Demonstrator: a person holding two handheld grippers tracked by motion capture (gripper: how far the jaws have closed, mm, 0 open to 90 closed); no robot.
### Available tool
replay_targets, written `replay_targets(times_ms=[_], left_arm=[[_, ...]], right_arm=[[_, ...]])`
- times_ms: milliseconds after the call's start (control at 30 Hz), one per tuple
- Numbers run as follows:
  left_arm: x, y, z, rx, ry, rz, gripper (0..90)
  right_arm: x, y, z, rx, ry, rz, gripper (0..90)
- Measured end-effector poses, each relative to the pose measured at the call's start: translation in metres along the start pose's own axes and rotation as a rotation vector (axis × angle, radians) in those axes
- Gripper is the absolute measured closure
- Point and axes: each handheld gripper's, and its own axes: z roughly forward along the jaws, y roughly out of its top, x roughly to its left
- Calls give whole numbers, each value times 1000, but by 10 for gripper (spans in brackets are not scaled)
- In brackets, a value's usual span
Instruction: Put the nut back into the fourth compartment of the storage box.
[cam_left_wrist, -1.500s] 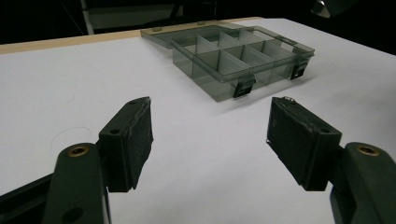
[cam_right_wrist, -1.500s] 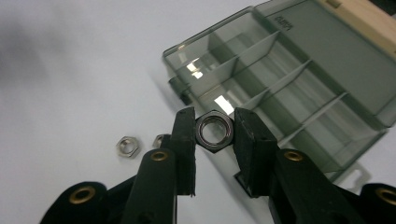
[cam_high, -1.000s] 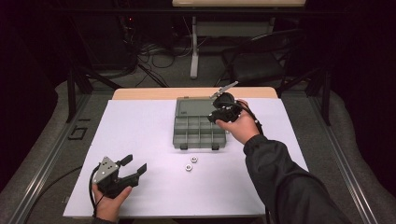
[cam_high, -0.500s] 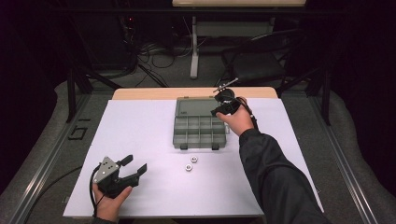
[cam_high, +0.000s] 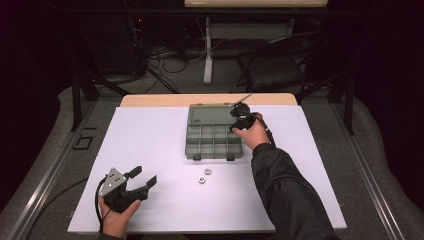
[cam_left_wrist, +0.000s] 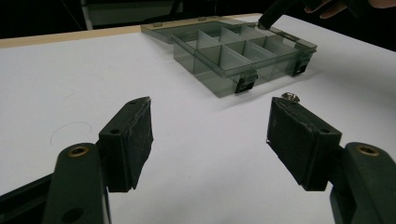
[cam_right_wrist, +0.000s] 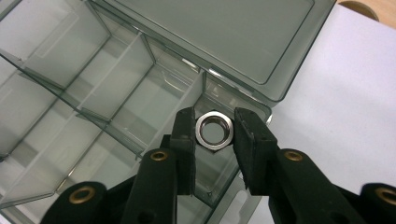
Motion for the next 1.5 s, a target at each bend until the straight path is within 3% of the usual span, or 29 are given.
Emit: replay_targets(times_ms=[167, 400, 533, 567, 600, 633, 700, 733, 767, 800, 833, 867, 900, 1033, 1100, 1133, 1167, 1433, 1467, 1500], left_arm=[[0, 0, 0, 4, 1, -1, 314], [0, 0, 0, 3, 1, -1, 313], [1, 0, -1, 3, 6, 0, 313], [1, 0, -1, 1, 6, 0, 313], [1, 0, -1, 2, 7, 0, 313], [1, 0, -1, 1, 8, -1, 313], [1, 0, -1, -1, 10, -2, 313], [1, 0, -1, -1, 10, -2, 313], [0, 0, -1, 0, 11, -3, 313], [0, 1, -2, -2, 13, -3, 313], [0, 1, -2, -2, 13, -3, 313], [0, 1, -2, -3, 13, -3, 313], [0, 1, -2, -4, 9, -2, 313], [-1, 1, -2, -2, 12, -2, 313], [-2, 1, -2, -2, 14, -2, 313], [-2, 1, -2, -2, 14, -2, 313], [-2, 1, -1, -4, 10, -3, 313], [-2, 1, -1, -1, 13, -3, 313], [-2, 1, -1, -1, 13, -3, 313], [-2, 1, -1, -2, 11, -3, 313]], right_arm=[[2, -1, 3, -13, 9, -7, 699], [9, 3, -7, -46, -2, -57, 490], [11, 3, -14, -66, 9, -68, 457], [13, 1, -18, -100, 19, -71, 435], [13, 1, -18, -100, 19, -71, 435], [19, -2, -24, -133, 35, -86, 425], [22, -3, -29, -122, 36, -103, 421], [28, -6, -34, -166, 43, -121, 417], [31, -7, -39, -156, 50, -134, 415], [34, -8, -47, -103, 51, -153, 414], [34, -8, -47, -103, 51, -153, 414], [43, -15, -49, -204, 81, -150, 414], [46, -17, -54, -170, 84, -170, 415], [58, -27, -63, -210, 116, -183, 422], [63, -33, -68, -189, 130, -196, 435], [63, -33, -68, -189, 130, -196, 435], [69, -38, -69, -223, 147, -196, 444], [94, -56, -70, -204, 196, -251, 470], [98, -58, -68, -227, 202, -250, 473], [100, -59, -70, -171, 207, -272, 474]])
